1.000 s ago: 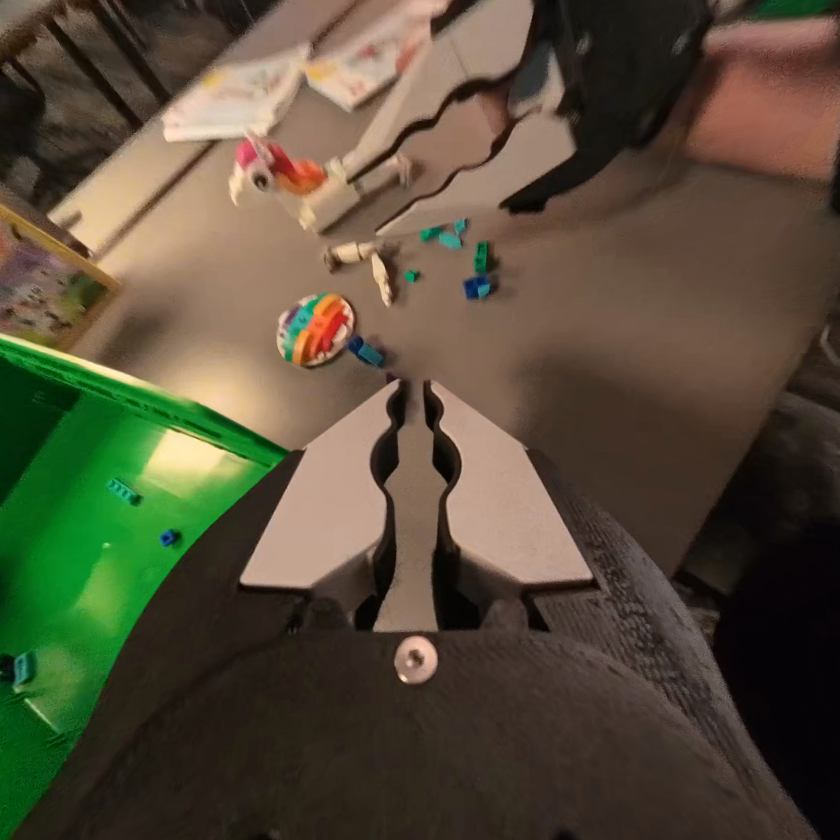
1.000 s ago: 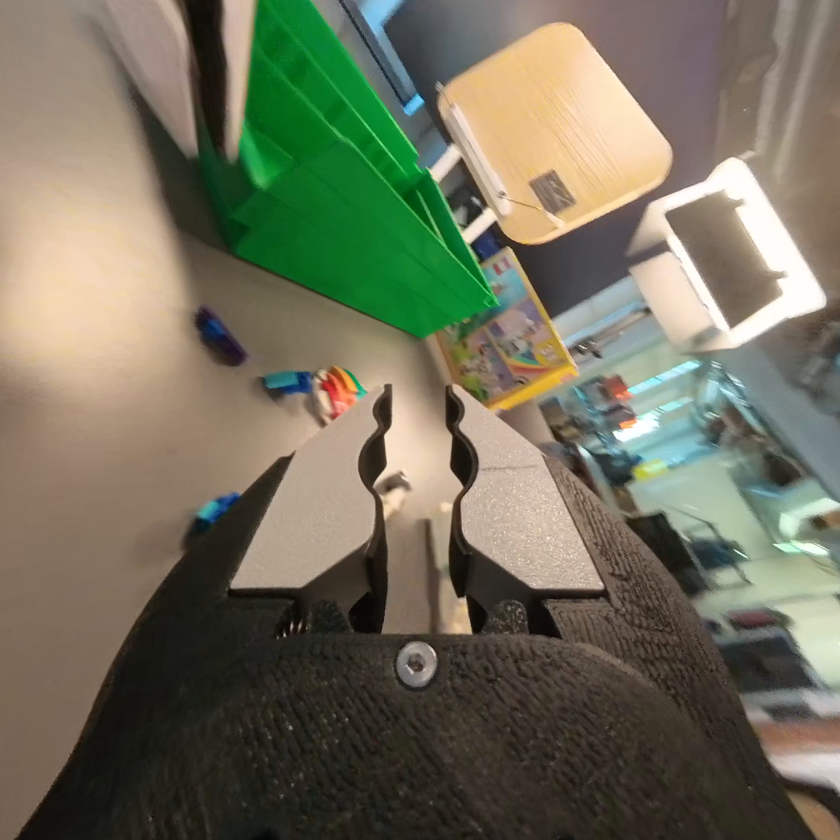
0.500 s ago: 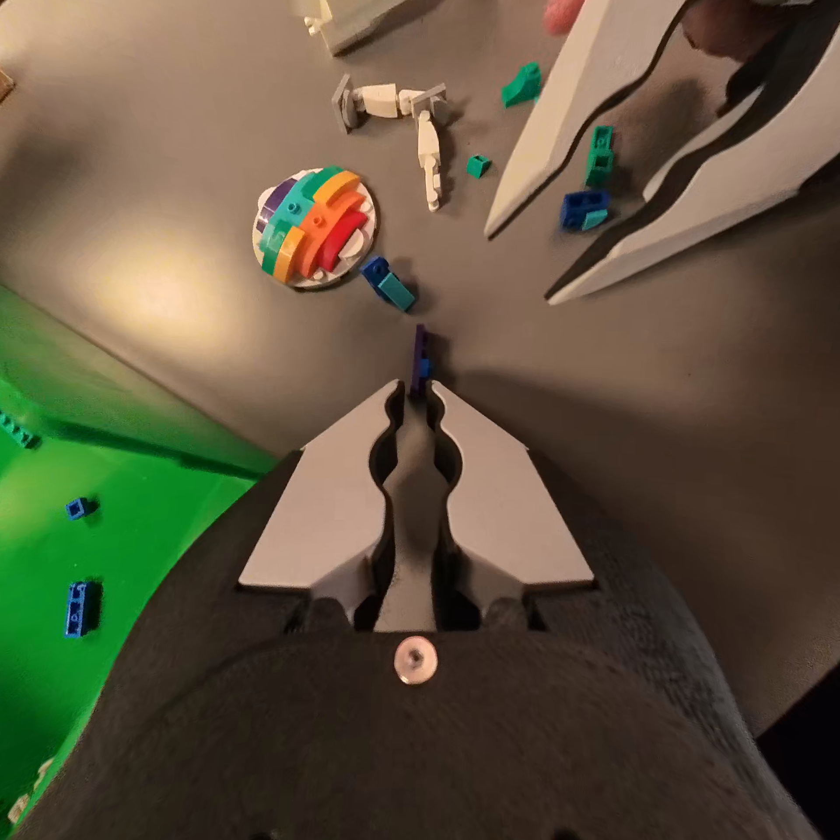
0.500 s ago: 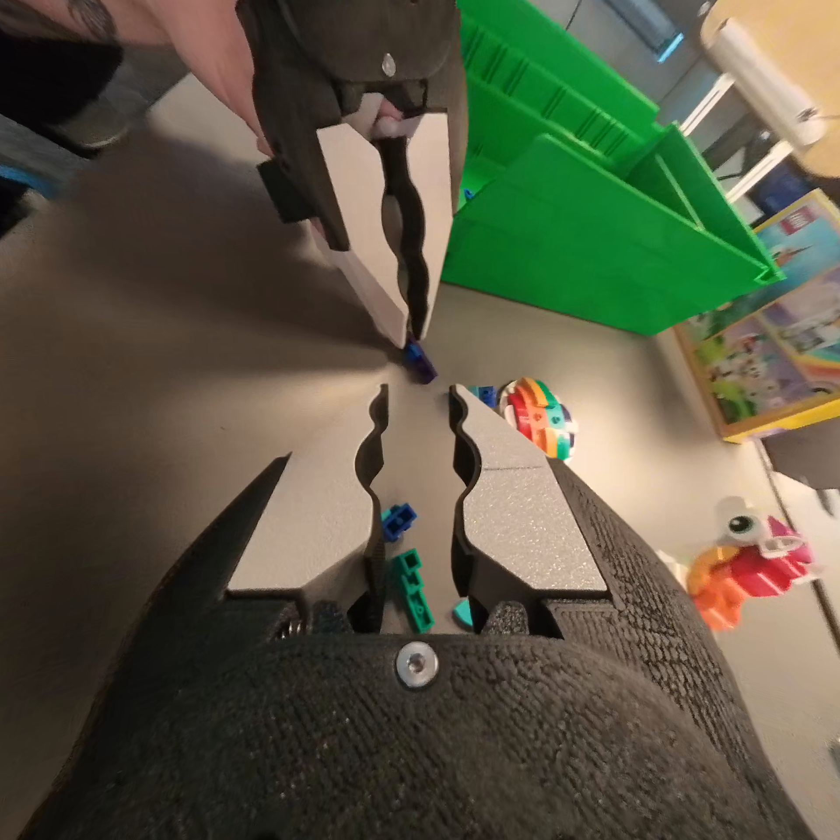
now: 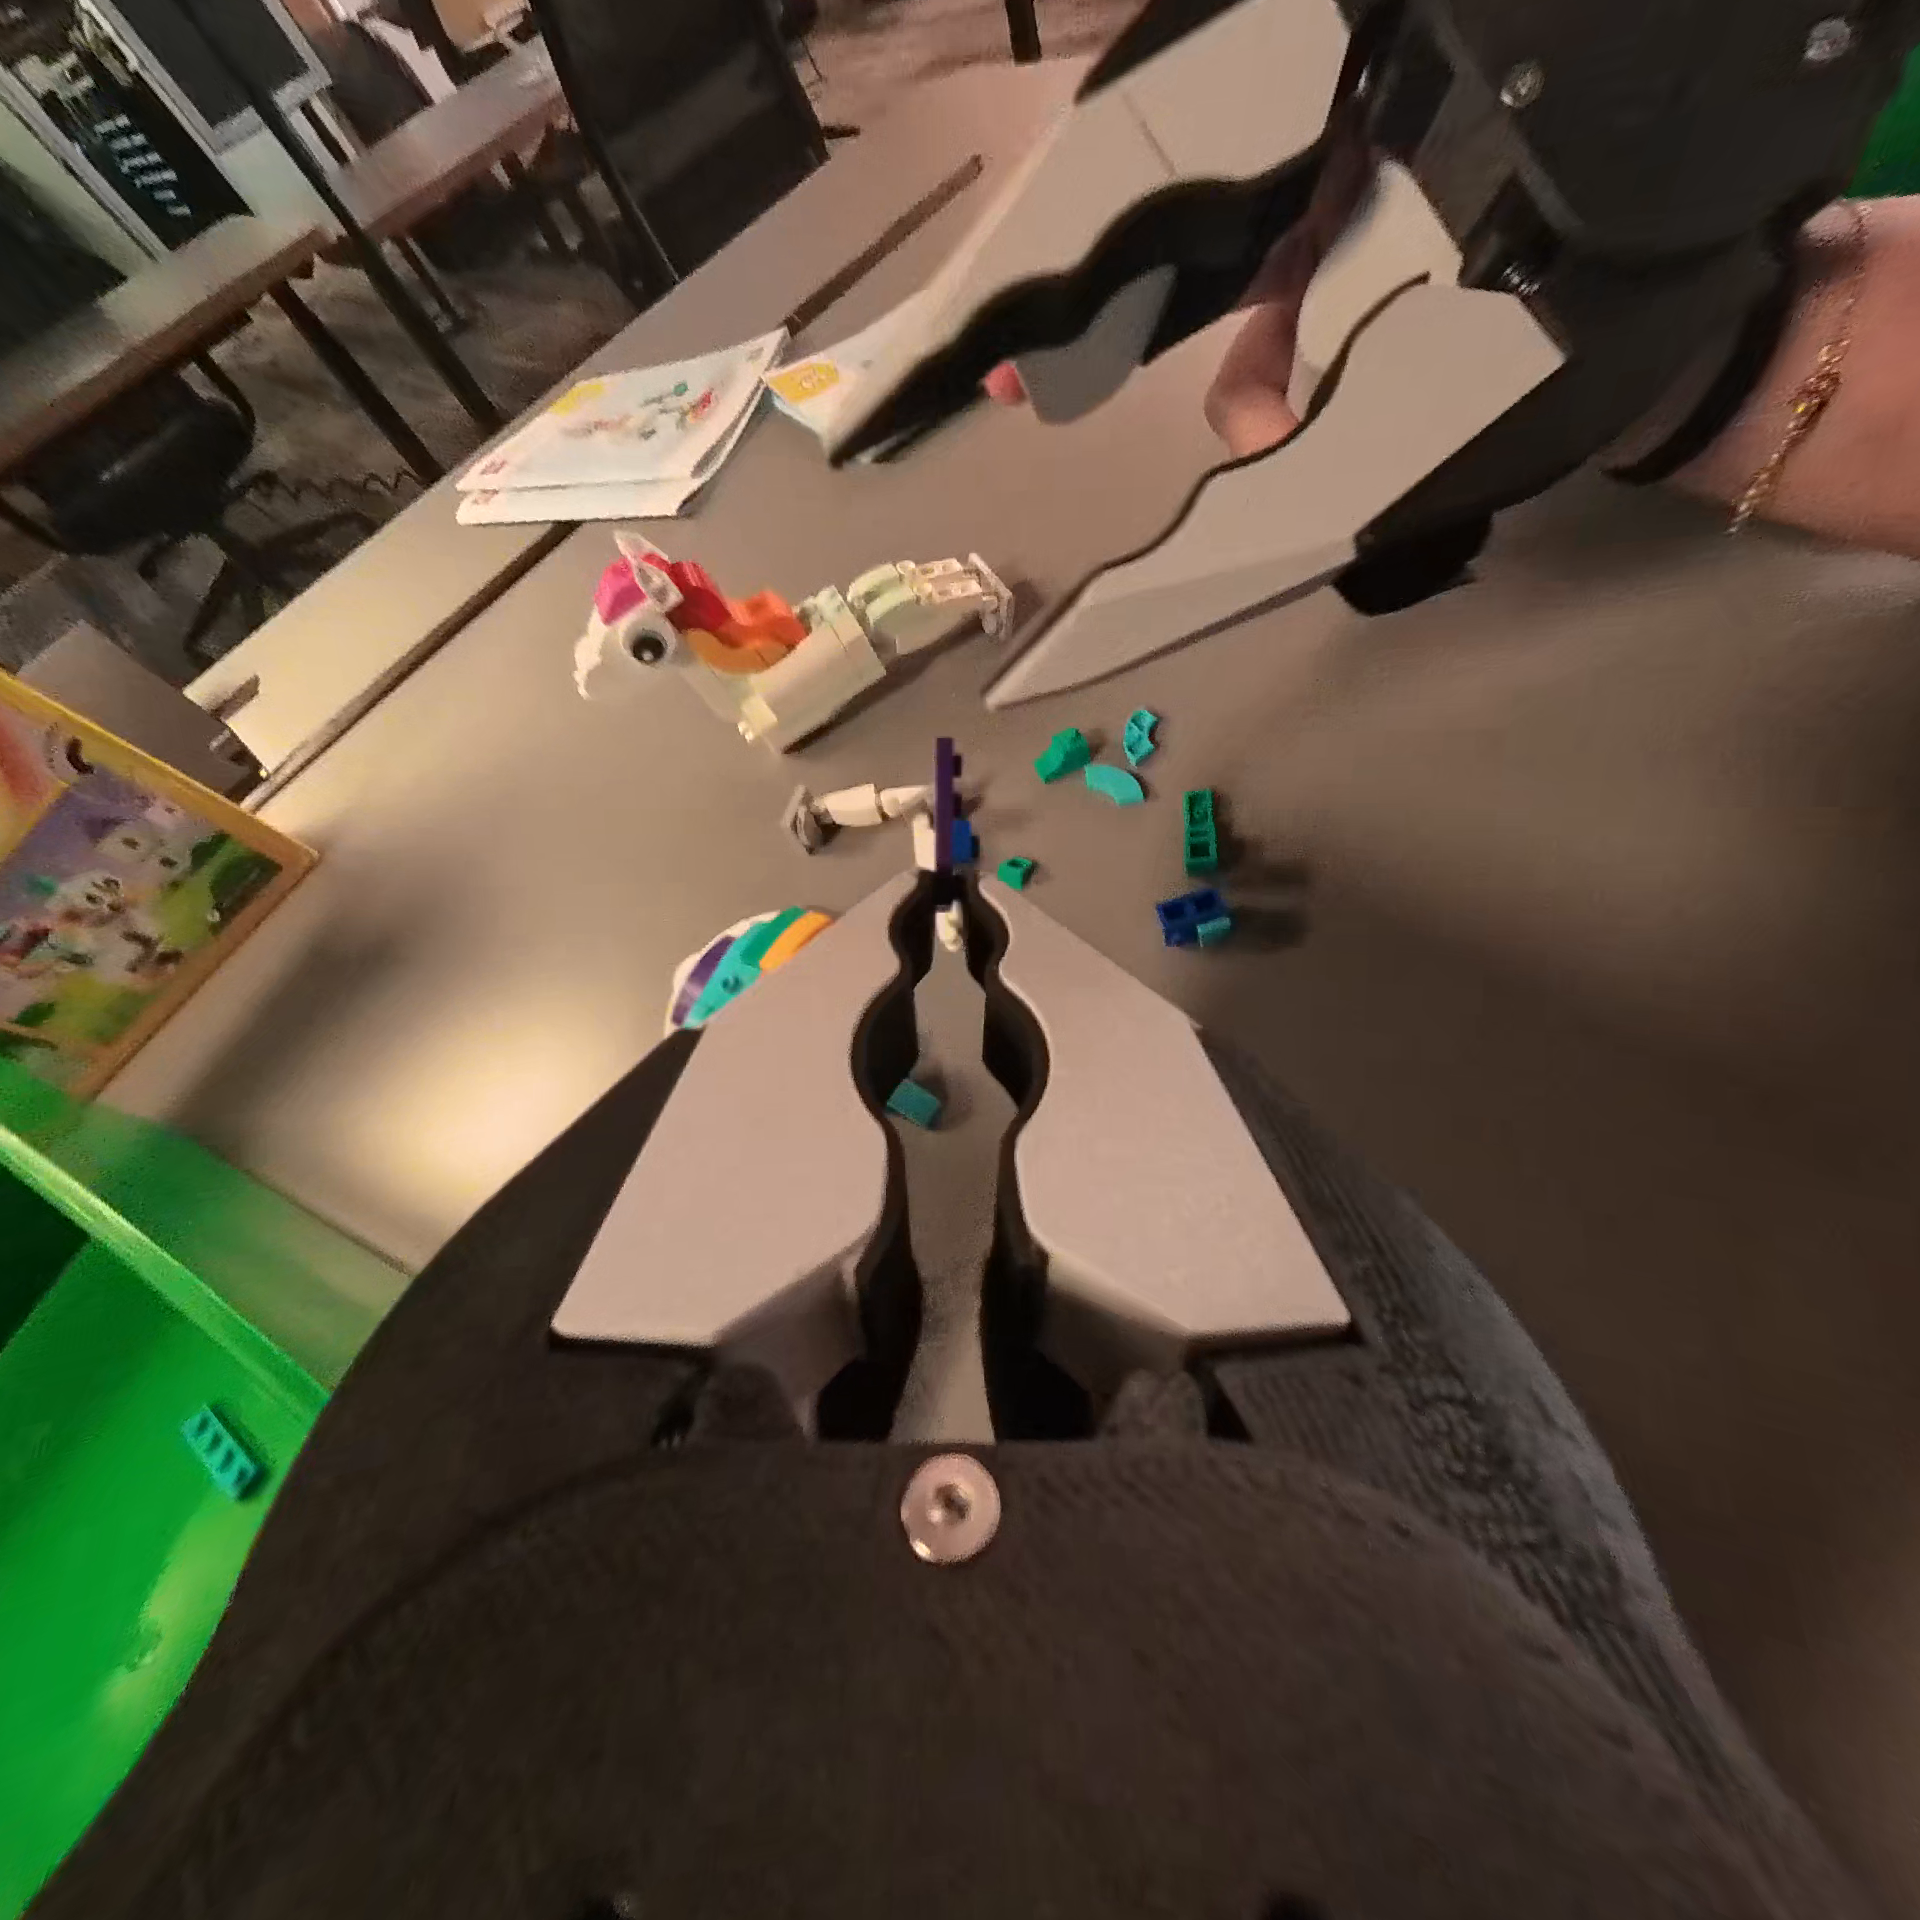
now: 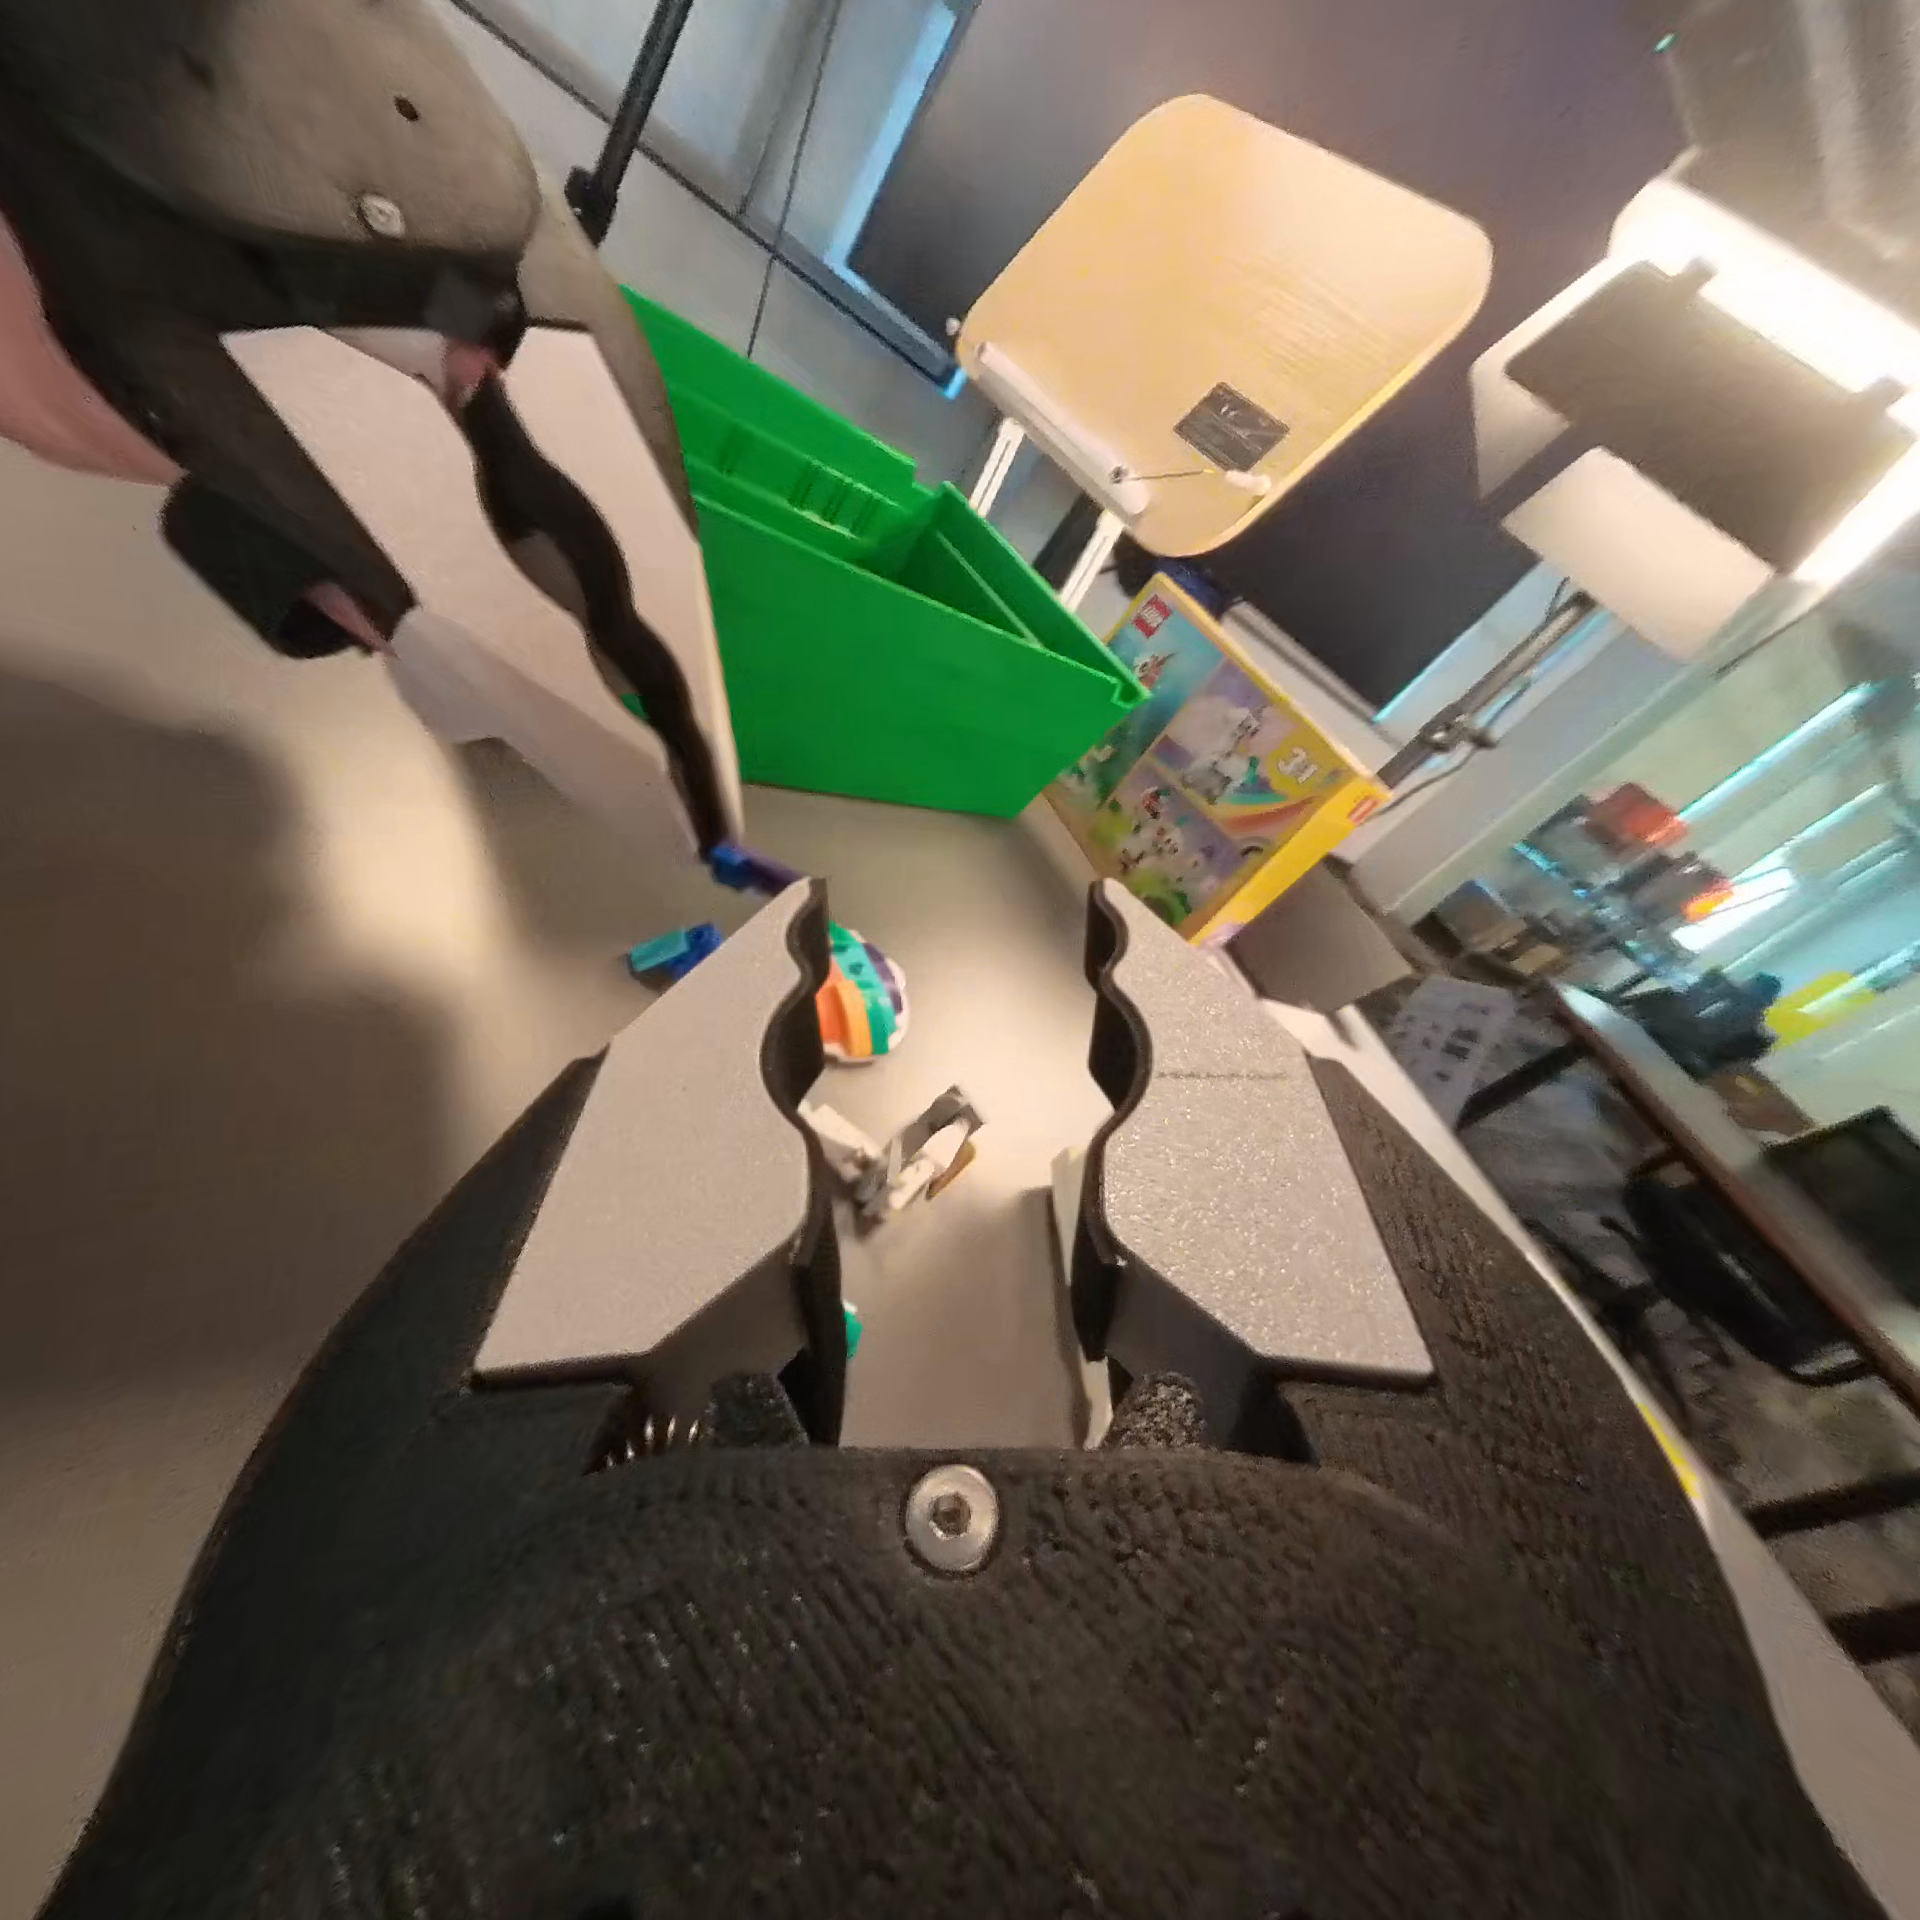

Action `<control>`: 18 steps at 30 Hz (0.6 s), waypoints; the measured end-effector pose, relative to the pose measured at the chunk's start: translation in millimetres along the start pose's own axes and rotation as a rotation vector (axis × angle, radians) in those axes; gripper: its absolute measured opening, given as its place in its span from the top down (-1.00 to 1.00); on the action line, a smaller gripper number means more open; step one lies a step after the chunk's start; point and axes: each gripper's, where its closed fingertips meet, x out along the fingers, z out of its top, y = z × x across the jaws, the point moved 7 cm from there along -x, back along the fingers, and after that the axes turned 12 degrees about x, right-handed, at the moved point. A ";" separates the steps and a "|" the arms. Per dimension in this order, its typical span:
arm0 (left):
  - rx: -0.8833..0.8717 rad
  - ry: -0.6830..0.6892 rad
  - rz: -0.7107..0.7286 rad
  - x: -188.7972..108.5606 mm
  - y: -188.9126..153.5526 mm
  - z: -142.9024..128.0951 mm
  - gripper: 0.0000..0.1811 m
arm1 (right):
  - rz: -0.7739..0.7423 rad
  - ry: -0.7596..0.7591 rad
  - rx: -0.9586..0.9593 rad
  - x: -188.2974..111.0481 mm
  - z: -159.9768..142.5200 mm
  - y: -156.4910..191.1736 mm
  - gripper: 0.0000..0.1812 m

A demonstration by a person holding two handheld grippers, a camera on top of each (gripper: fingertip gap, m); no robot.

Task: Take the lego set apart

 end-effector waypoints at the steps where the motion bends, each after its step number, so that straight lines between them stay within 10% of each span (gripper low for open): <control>1: 0.004 0.002 0.002 2.5 2.5 -0.1 0.96 | 0.016 0.016 -0.008 -1.6 -2.1 0.1 0.47; 18: -0.485 -0.113 -0.166 18.2 15.9 -7.1 0.96 | 0.007 0.131 -0.250 17.9 -11.0 31.3 0.94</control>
